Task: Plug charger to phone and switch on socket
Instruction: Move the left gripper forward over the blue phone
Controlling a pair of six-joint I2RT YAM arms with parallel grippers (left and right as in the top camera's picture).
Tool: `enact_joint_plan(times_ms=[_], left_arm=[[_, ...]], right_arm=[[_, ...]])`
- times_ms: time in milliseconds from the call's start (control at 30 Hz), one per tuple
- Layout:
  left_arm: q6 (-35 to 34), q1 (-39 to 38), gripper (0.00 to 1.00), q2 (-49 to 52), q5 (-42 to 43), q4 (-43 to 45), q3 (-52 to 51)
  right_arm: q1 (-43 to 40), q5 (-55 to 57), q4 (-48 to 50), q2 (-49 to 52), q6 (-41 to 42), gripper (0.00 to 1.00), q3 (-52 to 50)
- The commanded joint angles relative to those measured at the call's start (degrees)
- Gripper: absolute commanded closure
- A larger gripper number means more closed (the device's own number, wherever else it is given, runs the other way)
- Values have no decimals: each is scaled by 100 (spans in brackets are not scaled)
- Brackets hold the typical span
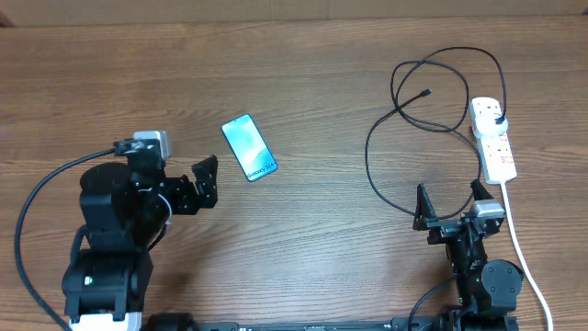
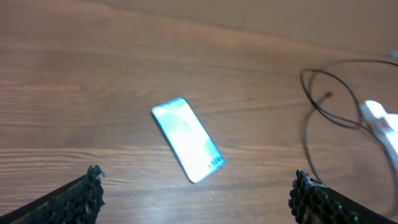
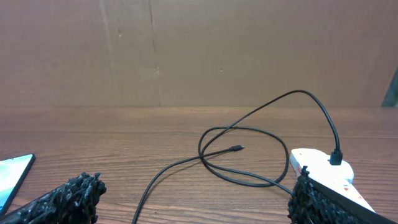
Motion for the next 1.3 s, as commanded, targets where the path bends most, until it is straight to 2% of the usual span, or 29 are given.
enact_joint_plan(times_ms=[0, 300, 667, 1100, 1267], left_arm=[[-151, 20, 0, 216, 651, -116, 133], [-450, 20, 0, 1029, 660, -166, 133], [-437, 20, 0, 2059, 638, -173, 133], [-376, 17, 0, 2273, 531, -216, 203], [-457, -125, 0, 2275, 133, -686, 737]], right_arm=[[0, -31, 28, -50, -31, 0, -61], [0, -31, 28, -50, -31, 0, -59], [0, -33, 28, -50, -31, 0, -61], [0, -31, 28, -50, -31, 0, -61], [0, -31, 28, -50, -31, 0, -61]])
